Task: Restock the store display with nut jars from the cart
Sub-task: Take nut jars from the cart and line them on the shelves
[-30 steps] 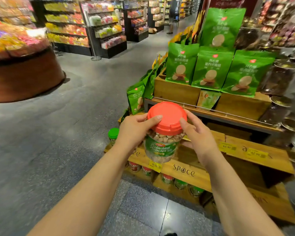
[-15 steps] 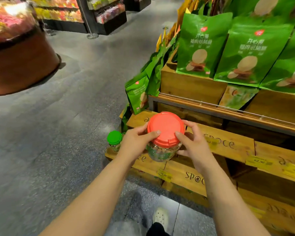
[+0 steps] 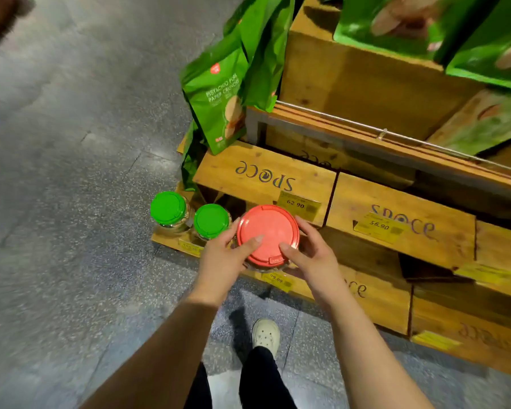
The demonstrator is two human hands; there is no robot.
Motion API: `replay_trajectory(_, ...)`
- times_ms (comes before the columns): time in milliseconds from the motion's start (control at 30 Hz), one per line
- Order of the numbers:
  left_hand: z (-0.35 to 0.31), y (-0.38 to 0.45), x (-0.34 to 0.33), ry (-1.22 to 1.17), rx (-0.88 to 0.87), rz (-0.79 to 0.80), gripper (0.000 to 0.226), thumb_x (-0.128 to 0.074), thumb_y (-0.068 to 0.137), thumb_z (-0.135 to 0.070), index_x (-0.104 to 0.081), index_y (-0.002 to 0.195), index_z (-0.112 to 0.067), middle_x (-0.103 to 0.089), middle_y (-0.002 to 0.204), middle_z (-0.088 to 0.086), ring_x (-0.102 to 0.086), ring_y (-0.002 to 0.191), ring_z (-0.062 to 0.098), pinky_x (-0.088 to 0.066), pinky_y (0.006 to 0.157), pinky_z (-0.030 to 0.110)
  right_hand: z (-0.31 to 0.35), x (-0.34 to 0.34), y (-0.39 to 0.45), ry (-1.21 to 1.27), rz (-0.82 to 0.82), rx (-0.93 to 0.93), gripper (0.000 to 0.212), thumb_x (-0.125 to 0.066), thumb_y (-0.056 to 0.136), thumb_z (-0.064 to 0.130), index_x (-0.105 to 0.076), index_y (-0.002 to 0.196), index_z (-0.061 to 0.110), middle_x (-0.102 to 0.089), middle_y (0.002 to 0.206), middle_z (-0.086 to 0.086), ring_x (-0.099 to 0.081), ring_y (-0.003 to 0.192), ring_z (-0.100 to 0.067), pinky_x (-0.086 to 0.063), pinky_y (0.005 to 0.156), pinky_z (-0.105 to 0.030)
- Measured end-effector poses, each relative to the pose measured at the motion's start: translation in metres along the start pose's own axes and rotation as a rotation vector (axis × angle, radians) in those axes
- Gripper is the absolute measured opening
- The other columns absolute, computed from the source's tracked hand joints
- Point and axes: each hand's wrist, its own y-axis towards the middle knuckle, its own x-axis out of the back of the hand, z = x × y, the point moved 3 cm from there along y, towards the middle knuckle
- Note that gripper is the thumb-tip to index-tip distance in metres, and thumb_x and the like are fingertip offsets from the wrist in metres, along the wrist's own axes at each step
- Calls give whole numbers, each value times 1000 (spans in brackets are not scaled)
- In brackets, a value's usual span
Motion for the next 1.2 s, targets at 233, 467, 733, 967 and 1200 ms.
replay_trajectory(233,87,80,15,-7,85,-20,54,-93,50,-60,-68,97,-69,-71,120,-19,-65,122,21,-53,103,51,-83,-13,65,15,-51,-113,60,-78,84,1,-58,131,32,-65,131,1,-61,123,-23,-63,79,-36)
replay_trajectory(467,134,131,19,69,65,-17,58,-90,66,-42,-68,119,-50,-72,123,-4,-70,114,19,-59,94,48,-137,-13,118,34,-80,-185,60,-76,83,-6,-58,128,29,-64,129,2,-61,120,-21,-64,76,-38)
replay_trajectory(733,169,183,6,167,63,-14,50,-75,62,-53,-64,109,-66,-73,106,-29,-70,108,13,-59,93,45,-177,-10,173,29,-94,-222,59,-72,83,-11,-56,127,26,-66,128,-2,-62,121,-24,-63,79,-40)
replay_trajectory(967,196,207,1,101,81,-34,44,-82,78,-28,-70,113,-51,-75,110,-18,-70,108,10,-57,96,49,-204,-4,200,21,-110,-217,56,-73,84,-9,-58,121,30,-66,126,-1,-61,122,-27,-60,84,-48)
replay_trajectory(1200,204,215,3,103,98,-63,43,-82,81,-29,-71,123,-30,-76,107,-16,-71,106,11,-58,95,49,-218,-2,215,-9,-122,-177,56,-77,81,-6,-61,119,33,-69,122,0,-63,120,-24,-59,92,-50)
